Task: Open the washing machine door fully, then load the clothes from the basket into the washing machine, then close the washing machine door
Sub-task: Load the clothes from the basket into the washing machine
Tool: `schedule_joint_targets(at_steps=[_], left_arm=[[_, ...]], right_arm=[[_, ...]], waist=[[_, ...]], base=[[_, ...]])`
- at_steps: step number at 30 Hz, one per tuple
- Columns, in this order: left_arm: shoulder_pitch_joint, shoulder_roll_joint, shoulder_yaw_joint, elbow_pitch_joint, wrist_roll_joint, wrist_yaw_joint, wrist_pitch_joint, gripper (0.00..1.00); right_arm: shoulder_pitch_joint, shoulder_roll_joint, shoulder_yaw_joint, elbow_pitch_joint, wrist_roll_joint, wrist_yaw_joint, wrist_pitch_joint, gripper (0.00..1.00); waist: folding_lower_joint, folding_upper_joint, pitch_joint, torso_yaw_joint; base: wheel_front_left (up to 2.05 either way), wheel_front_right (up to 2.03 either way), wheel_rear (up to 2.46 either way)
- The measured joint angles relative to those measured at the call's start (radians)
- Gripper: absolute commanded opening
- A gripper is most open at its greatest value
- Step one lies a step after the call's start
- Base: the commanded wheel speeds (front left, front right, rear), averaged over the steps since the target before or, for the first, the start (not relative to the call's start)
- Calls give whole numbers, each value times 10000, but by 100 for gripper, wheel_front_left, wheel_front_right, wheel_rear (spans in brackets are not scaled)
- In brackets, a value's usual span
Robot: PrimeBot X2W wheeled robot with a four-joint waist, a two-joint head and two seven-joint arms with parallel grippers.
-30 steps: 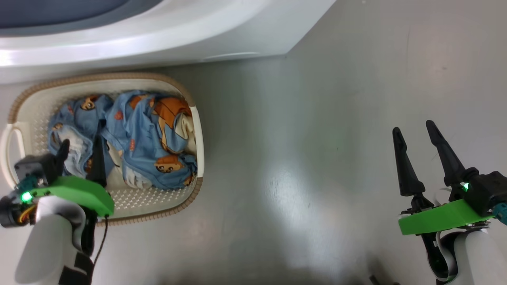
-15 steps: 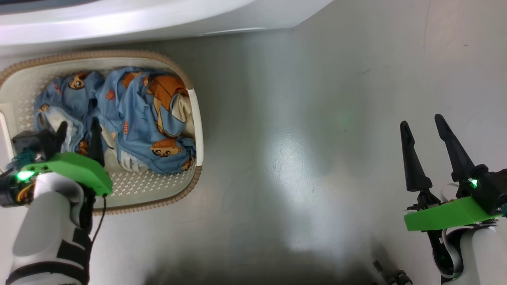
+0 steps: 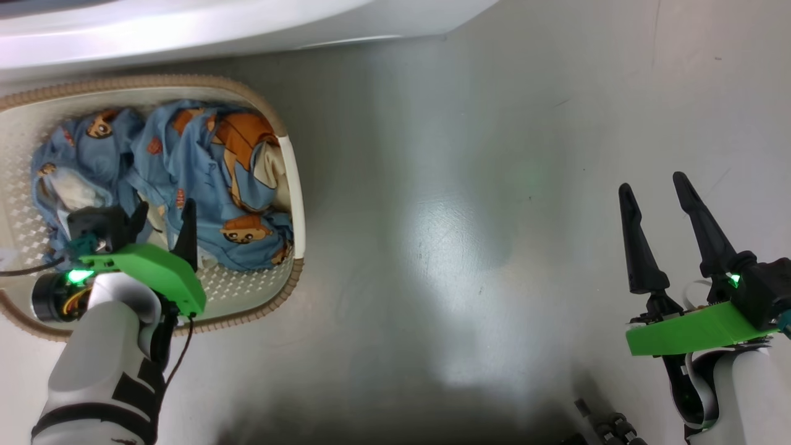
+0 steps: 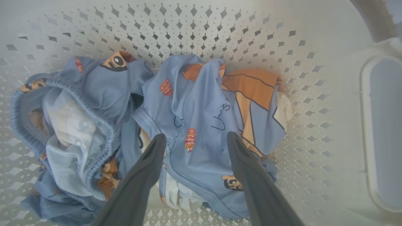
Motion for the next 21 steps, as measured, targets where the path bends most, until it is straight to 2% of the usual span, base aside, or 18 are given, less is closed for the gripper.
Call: schedule_joint_targets(at_steps=[21], left_arm=[[-1086,610,-2040,815,-1743,0,128,100]], right_arm=[[-188,194,107,-38,0,0,0,100]], waist=[[1,0,775,-316]], base=[[0,0,0]])
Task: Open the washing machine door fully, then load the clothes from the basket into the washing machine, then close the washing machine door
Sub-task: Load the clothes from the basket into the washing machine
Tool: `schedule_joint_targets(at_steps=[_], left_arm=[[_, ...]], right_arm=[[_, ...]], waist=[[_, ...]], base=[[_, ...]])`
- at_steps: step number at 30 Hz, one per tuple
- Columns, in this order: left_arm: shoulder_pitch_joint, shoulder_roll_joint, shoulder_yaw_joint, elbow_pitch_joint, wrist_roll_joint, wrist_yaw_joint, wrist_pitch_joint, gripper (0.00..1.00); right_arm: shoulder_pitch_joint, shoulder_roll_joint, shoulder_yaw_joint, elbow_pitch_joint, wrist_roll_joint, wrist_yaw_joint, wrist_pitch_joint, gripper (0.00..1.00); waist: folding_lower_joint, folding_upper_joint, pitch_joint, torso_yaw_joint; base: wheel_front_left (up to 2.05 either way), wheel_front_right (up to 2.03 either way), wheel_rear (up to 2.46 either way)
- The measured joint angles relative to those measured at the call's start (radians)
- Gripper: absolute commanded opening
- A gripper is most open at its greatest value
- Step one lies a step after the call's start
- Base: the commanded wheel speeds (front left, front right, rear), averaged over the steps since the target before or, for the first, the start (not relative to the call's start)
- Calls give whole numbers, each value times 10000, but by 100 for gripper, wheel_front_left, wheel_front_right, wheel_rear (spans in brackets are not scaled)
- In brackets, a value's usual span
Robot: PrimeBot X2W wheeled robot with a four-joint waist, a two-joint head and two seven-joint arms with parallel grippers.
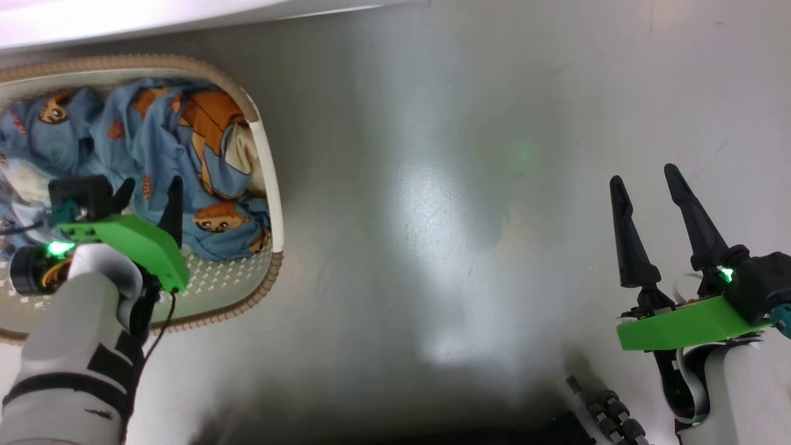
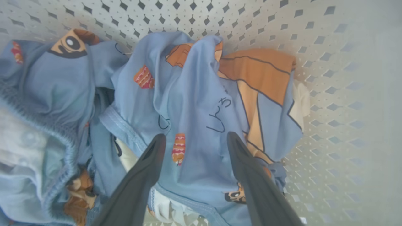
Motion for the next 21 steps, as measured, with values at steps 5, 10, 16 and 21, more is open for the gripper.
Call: schedule_joint_targets(at_steps=[5,10,16,21], left_arm=[[-372,84,-336,207,-295,0,205,100],[-616,111,-692,418,-487,0,508,100],[-793,104,-1080,621,-872,0,859,80],[-794,92,-1363,640,-1170,0,1034,0]], right_arm=[[-23,25,31,-2,0,0,0,100],[-27,46,31,-8,0,0,0,100],[-208,67,31,-10,0,0,0,100],[-211,73,27,-10,0,0,0,100]], waist=[[0,0,165,-96],[0,0,298,-163],[0,0,359,-196],[0,0,376,-199]], base=[[0,0,0],[0,0,0],[0,0,0],[0,0,0]])
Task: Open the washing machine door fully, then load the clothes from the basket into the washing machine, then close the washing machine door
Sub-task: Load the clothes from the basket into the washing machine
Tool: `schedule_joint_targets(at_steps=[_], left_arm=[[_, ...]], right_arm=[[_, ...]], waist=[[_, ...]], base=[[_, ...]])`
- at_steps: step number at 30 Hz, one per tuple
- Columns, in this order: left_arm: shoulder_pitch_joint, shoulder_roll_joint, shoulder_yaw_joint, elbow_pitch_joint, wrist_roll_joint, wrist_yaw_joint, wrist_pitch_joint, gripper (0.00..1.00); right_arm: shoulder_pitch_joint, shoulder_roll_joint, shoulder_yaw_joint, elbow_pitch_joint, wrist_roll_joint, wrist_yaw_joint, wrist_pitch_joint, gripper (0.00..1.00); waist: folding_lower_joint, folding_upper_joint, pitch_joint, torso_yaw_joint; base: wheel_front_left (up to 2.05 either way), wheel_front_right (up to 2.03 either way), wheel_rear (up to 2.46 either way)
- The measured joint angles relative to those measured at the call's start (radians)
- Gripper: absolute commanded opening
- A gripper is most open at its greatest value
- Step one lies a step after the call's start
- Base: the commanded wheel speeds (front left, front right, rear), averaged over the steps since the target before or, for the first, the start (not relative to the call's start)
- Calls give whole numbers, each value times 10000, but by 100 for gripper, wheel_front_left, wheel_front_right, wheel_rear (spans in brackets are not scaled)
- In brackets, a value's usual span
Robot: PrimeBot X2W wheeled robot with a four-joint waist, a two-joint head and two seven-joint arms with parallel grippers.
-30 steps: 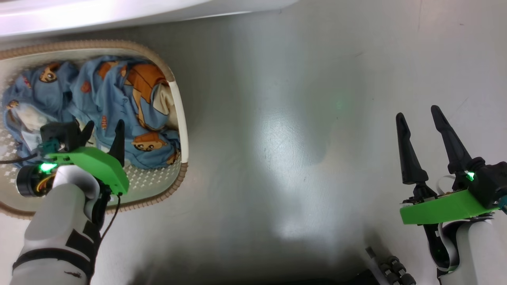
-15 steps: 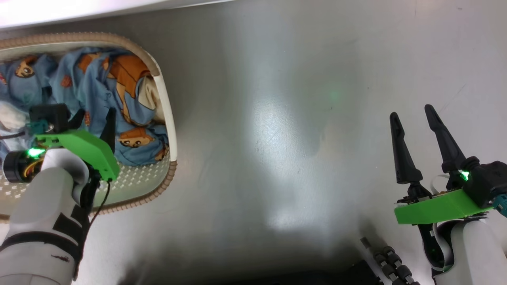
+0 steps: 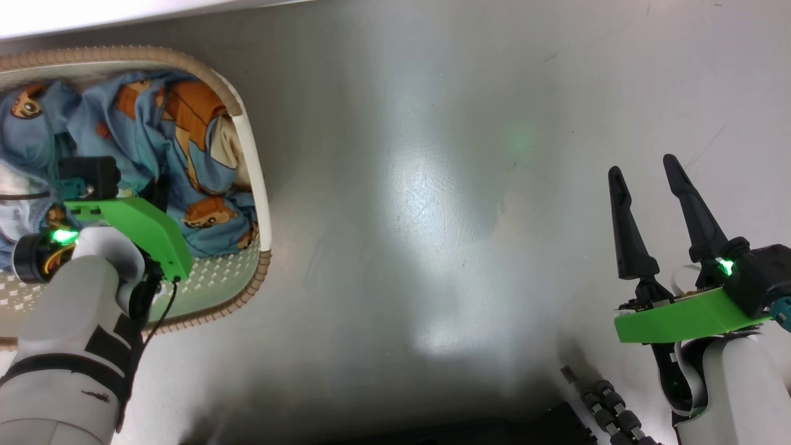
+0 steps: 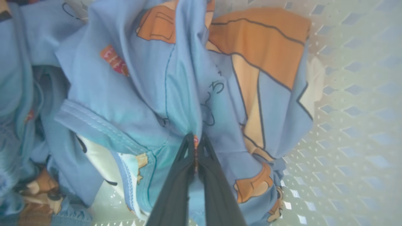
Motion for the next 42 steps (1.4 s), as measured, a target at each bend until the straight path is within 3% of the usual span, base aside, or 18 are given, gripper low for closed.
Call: schedule_joint_targets(at_steps=[9,21,33,42], left_arm=[[3,58,-366,-29,-474,0,-399,0],[675,146,-537,-832,-943,0,-1087,0],[3030,274,1371,-4071,-92,98,-1091,0],[5211,-270,2999,-6520,1175,159,-1089,0]], right_arm=[[-21,13,-36,27,0,0,0,100],[-172,-42,0,209,4,0,0,100],[9,-288,71,506,31,0,0,100],[721,-364,159,851,203,0,0,100]], waist=[[0,0,-125,44],[0,0,-1179,148],[0,0,-2598,331],[0,0,-4190,465]], base=[[0,0,0],[0,0,0],[0,0,0],[0,0,0]])
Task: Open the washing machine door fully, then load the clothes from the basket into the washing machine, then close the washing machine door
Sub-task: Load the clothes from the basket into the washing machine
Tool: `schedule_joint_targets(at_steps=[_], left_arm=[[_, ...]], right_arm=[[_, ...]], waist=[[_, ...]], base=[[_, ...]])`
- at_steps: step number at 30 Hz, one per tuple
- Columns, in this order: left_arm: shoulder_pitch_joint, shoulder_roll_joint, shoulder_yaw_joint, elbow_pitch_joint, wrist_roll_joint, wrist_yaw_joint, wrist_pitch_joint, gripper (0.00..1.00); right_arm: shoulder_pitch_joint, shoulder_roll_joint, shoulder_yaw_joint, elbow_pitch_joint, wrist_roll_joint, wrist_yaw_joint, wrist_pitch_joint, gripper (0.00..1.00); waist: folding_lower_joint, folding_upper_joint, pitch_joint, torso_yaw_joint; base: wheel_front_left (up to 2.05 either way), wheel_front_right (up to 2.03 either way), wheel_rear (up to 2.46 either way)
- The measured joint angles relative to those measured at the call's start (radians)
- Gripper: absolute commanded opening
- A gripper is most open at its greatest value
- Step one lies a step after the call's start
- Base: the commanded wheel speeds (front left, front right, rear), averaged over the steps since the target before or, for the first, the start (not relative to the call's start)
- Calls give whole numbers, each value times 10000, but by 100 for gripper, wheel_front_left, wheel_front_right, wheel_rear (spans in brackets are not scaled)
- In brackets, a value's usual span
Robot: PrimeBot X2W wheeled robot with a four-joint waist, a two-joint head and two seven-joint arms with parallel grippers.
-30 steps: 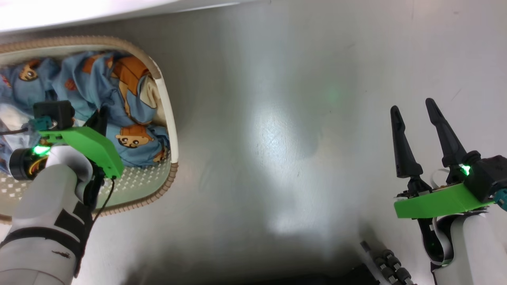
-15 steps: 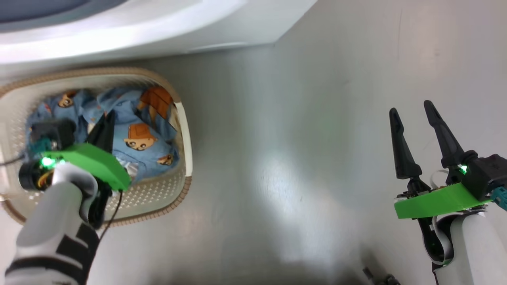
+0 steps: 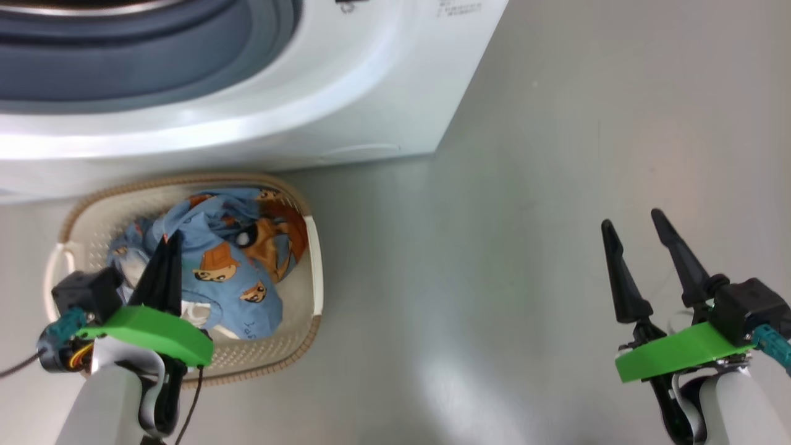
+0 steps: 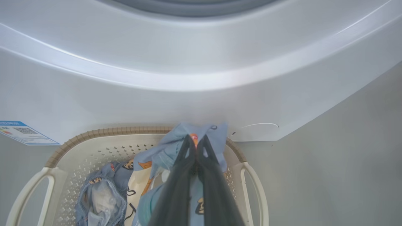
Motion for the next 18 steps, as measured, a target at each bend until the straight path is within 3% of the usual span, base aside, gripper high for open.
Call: schedule_joint_targets(at_steps=[18], left_arm=[[2321,-826,1755,-3373,1563,-73,-71,0]], right_arm=[[1024,-19,282,391,86,0,0,100]], waist=[[0,0,-2596,166]], base=[[0,0,0]])
